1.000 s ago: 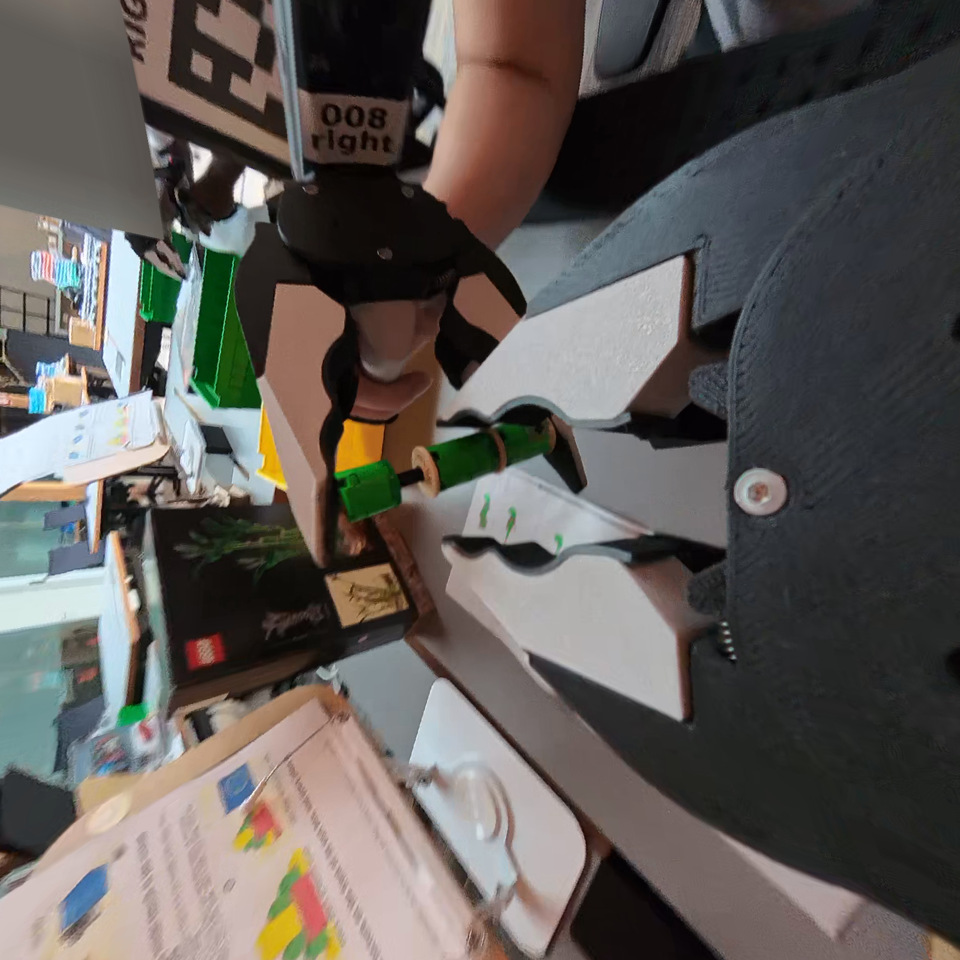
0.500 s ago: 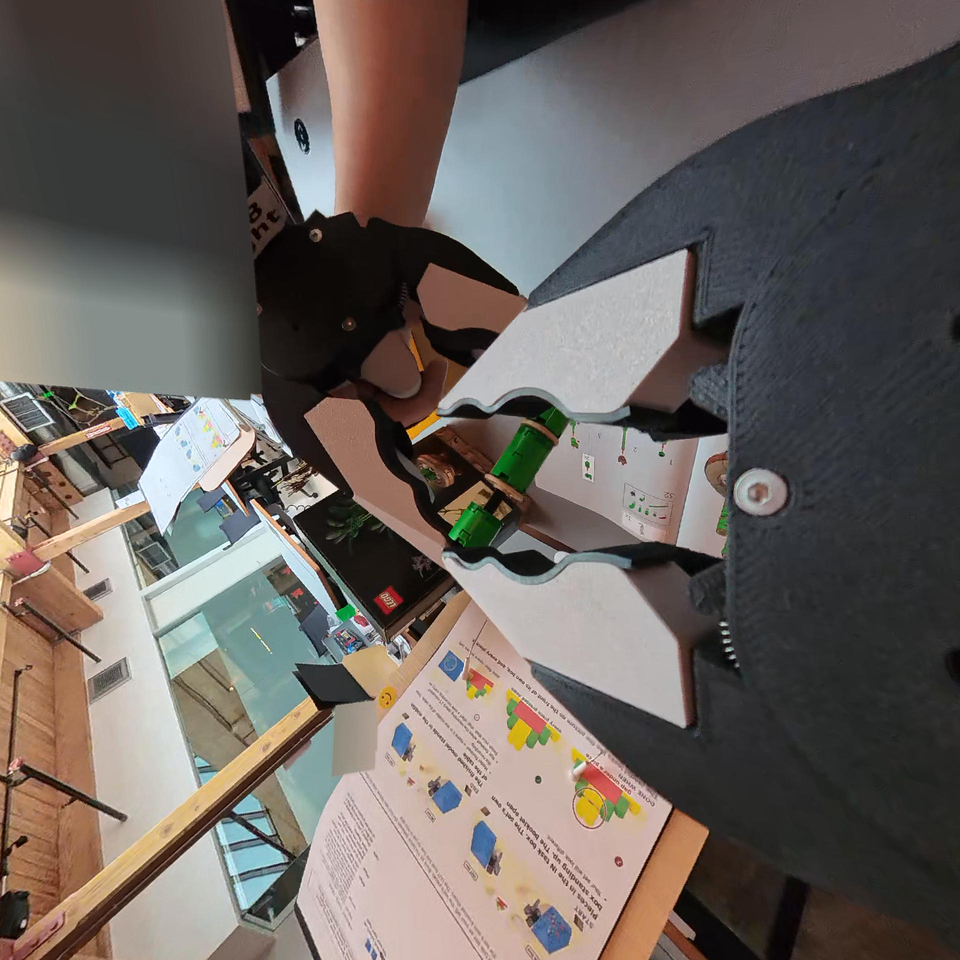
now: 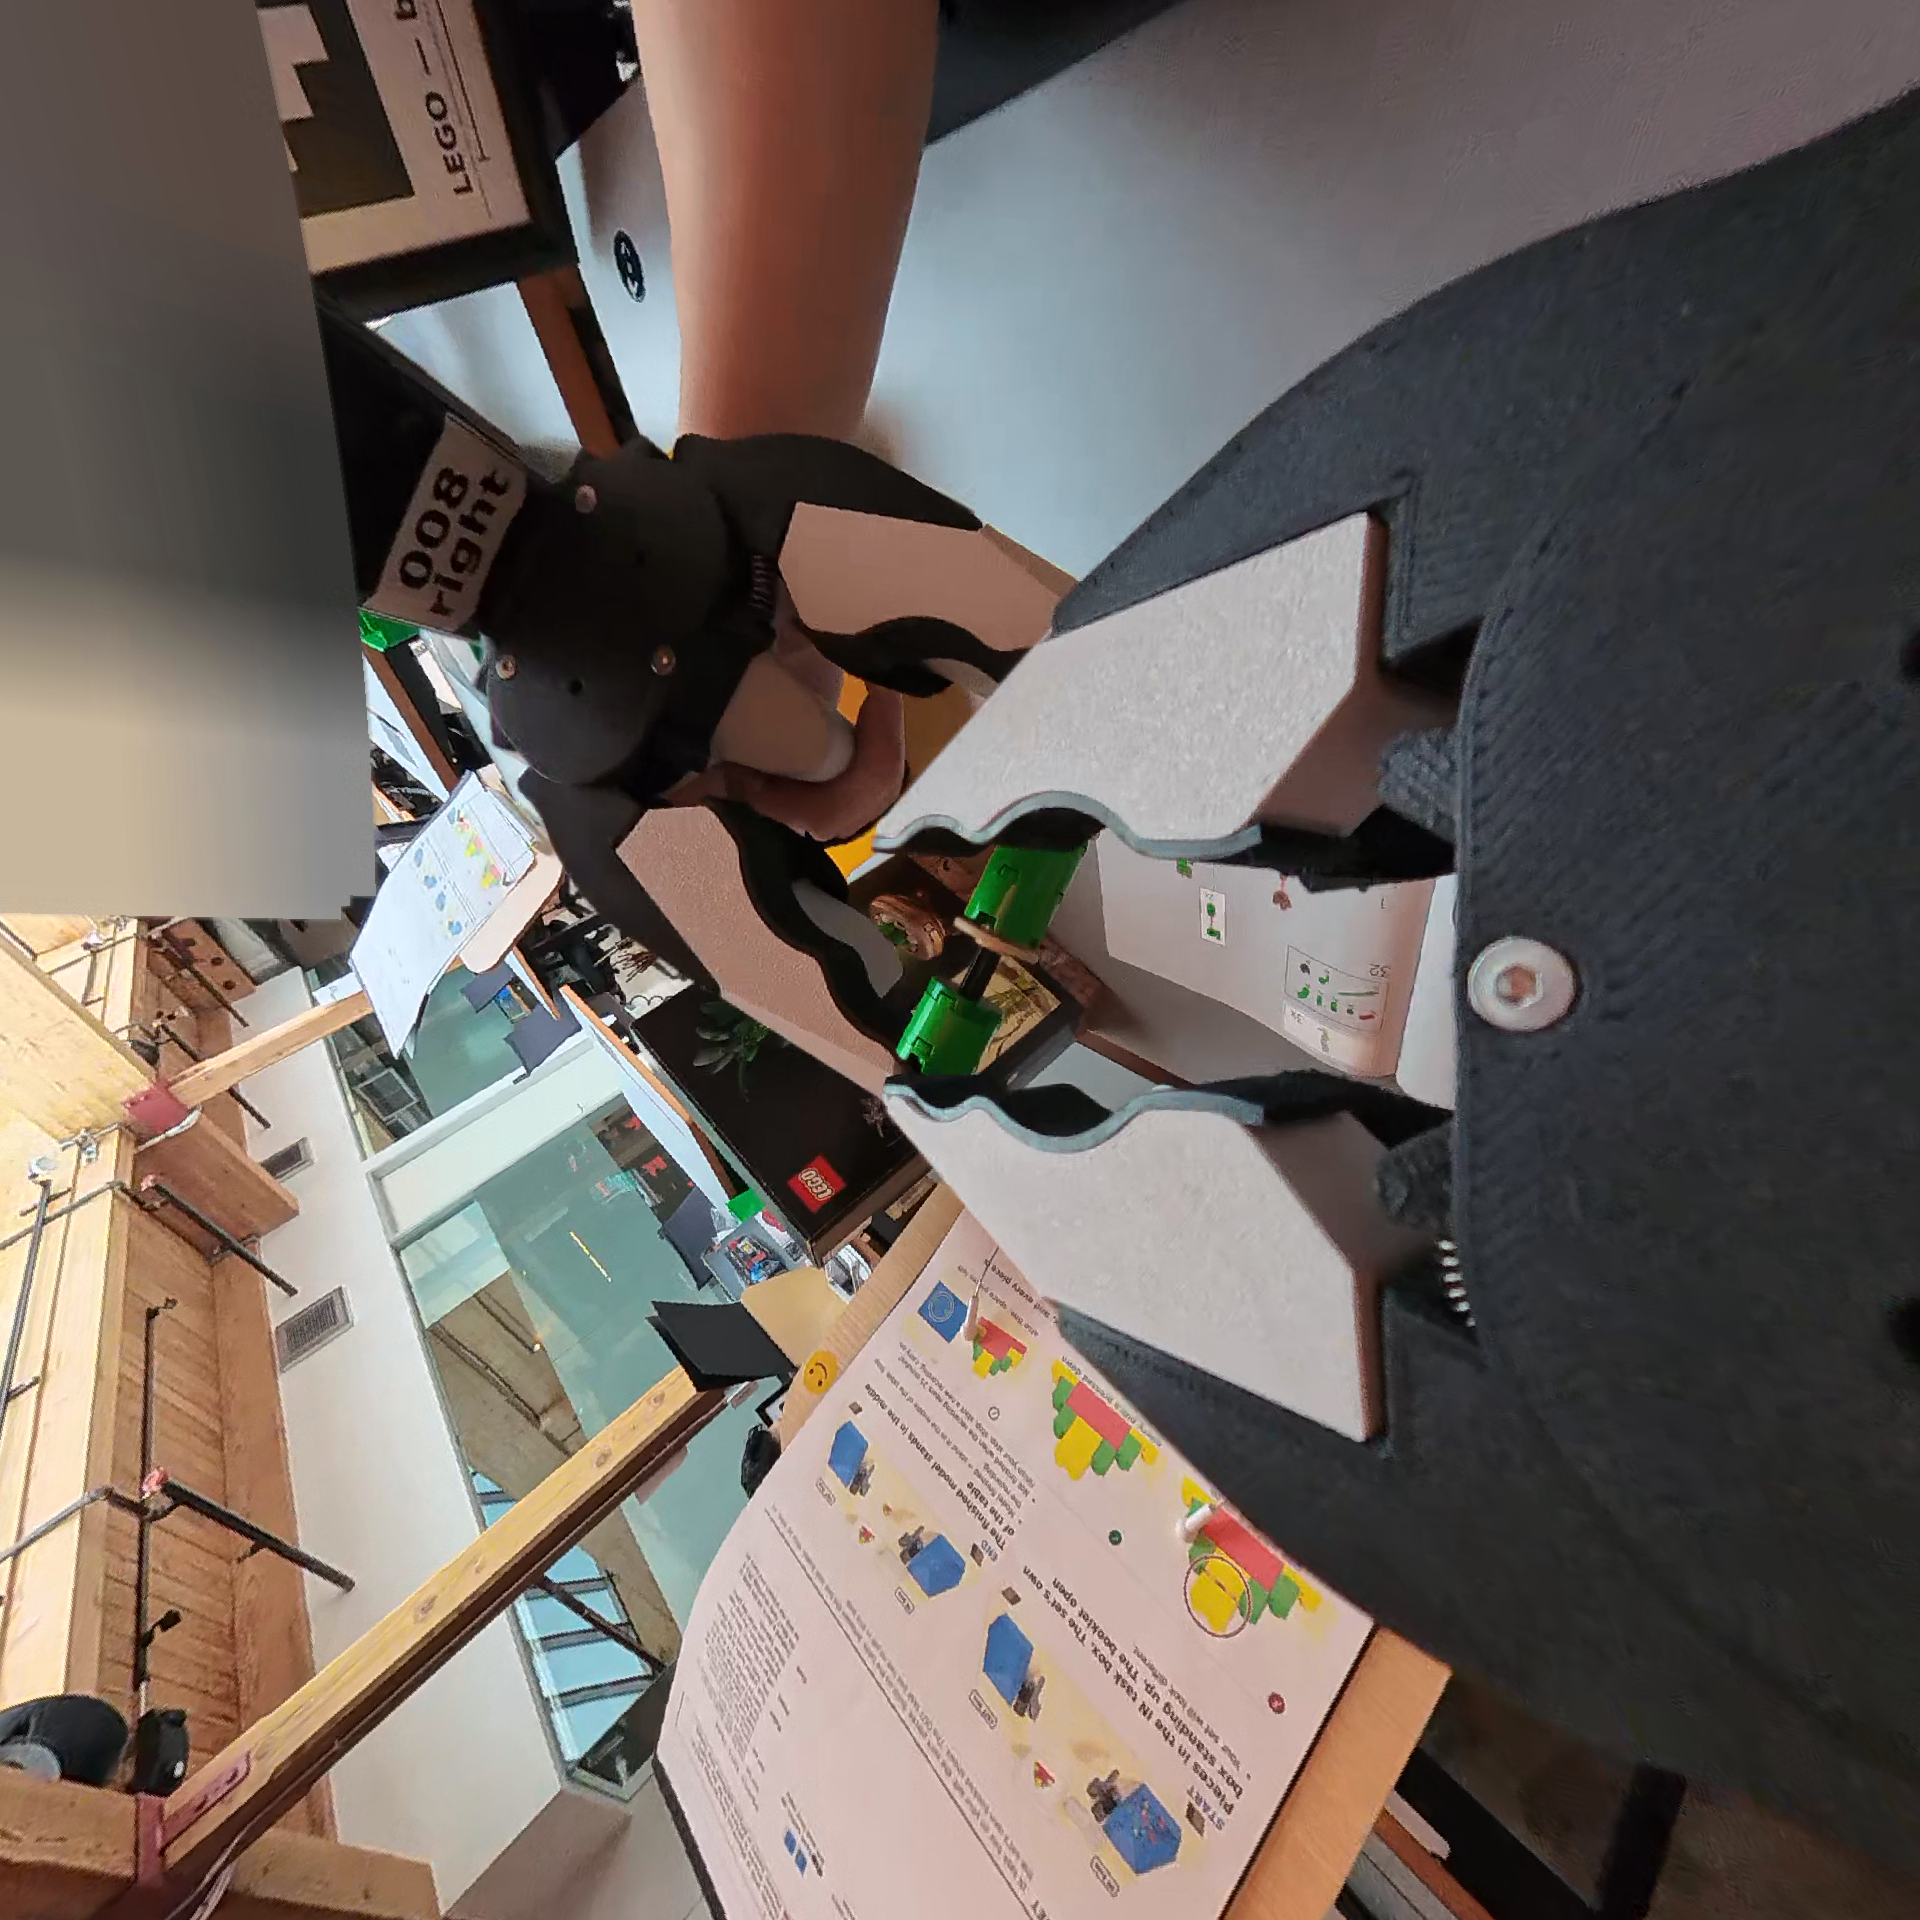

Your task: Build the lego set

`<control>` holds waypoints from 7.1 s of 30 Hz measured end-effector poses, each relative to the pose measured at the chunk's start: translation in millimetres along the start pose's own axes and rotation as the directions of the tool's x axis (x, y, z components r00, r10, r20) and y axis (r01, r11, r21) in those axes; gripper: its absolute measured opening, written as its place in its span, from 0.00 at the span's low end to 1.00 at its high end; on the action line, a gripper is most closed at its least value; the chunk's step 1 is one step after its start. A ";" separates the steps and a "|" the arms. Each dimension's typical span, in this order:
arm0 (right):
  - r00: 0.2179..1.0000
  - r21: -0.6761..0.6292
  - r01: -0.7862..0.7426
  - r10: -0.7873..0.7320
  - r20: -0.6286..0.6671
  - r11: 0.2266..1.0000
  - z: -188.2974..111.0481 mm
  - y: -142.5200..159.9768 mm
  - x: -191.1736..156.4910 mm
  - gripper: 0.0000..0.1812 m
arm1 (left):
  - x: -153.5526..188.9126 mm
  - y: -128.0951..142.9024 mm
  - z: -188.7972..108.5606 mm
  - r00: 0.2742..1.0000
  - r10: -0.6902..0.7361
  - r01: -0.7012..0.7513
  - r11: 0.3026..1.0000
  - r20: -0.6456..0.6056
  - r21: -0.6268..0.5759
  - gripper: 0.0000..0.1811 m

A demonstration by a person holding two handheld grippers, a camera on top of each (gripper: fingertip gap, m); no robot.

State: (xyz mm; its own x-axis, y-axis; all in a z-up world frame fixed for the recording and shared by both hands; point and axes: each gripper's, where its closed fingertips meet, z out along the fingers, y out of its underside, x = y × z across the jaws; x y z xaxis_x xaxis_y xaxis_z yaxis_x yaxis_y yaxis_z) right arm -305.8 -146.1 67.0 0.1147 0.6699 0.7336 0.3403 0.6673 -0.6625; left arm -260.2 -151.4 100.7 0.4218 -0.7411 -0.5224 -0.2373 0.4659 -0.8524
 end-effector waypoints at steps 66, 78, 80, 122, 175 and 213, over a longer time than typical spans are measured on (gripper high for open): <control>0.964 -0.035 0.233 -0.236 -0.120 0.972 -12.8 -13.6 13.6 0.47 | -15.5 -29.6 -14.6 0.972 -0.234 0.230 0.960 0.004 0.160 0.21; 0.894 -0.041 0.397 -0.396 -0.209 0.917 -12.8 -29.4 13.2 0.47 | -1.0 -28.3 -12.5 0.785 -0.548 0.589 0.804 -0.288 0.076 0.11; 0.889 -0.045 0.403 -0.403 -0.218 0.914 -11.7 -28.7 13.8 0.47 | 0.7 -28.2 -11.4 0.798 -0.532 0.571 0.818 -0.282 0.072 0.08; 0.987 -0.067 -0.111 0.118 0.111 0.992 -23.3 -8.5 -2.3 0.46 | 22.4 -3.6 4.2 0.998 -0.009 0.002 0.992 -0.055 -0.128 0.36; 0.998 -0.148 0.026 -0.034 -0.056 0.989 -14.7 -0.1 17.1 0.44 | 13.6 0.9 5.1 0.451 -0.818 0.815 0.541 -0.358 -0.210 0.08; 1.000 0.093 0.030 -0.030 -0.004 0.995 -34.5 -32.3 11.2 0.38 | 12.2 -9.4 -9.8 0.340 -0.815 0.845 0.484 -0.469 -0.229 0.15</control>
State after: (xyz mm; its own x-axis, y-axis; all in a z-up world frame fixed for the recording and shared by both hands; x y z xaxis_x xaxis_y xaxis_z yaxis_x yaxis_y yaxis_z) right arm -283.3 -171.4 101.9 0.1085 0.6481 0.7538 0.2555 0.7146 -0.6512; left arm -261.4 -169.6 102.1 -0.0733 -0.8582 0.5080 0.0409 -0.5115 -0.8583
